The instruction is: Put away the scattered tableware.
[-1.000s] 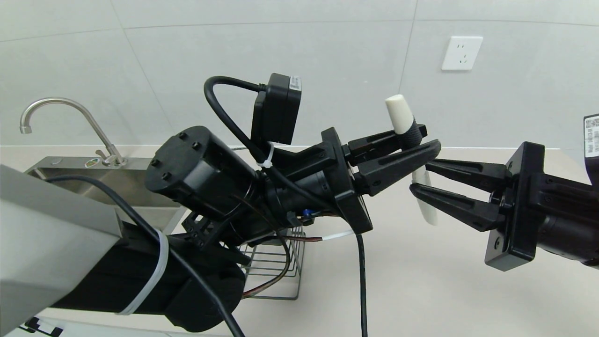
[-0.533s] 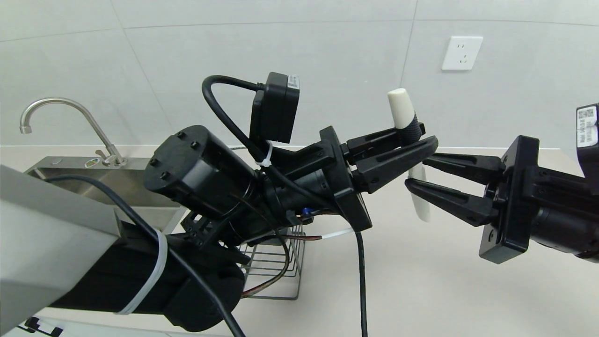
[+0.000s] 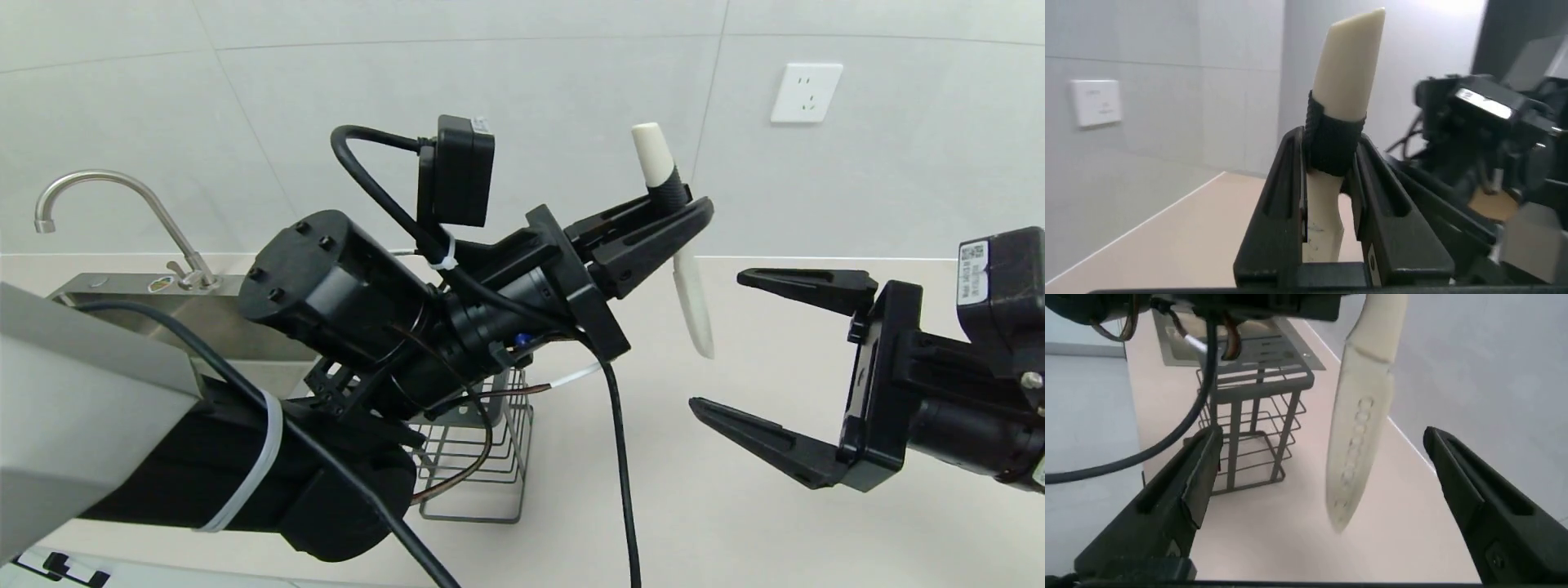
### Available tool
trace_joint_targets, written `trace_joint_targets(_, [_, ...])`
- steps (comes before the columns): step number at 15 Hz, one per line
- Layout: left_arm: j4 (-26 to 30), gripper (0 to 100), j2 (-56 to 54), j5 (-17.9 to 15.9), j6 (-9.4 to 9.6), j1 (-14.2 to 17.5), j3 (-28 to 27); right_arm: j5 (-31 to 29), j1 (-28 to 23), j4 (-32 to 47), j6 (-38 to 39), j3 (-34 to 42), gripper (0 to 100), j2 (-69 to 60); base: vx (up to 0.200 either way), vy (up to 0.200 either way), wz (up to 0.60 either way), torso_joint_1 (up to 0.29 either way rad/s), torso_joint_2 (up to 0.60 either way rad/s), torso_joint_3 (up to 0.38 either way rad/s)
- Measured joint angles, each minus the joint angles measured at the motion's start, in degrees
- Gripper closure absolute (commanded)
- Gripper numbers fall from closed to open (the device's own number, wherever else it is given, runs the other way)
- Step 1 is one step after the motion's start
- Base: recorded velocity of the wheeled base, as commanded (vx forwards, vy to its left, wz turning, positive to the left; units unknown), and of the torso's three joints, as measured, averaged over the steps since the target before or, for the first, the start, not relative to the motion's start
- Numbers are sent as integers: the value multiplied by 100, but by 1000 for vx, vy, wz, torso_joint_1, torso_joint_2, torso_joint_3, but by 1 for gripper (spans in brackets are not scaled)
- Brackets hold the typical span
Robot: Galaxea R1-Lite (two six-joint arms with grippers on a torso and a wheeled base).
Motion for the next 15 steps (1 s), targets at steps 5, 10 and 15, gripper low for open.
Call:
trace_joint_targets(5, [891,100,-361,439,491,329,140,-439,-330,-5,931,434,100,-289,0,0,0,0,0,0])
trace_joint_targets(10, [1328,100,-1034,524,959,505,905,-433,-1954,-723,1765,1497,100,-811,0,0,0,0,0,0])
trace_joint_targets(15, [1417,100,-1301,524,1014,678,1130,-150,-2676,-994,1713,2655,100,-2459,0,0,0,0,0,0])
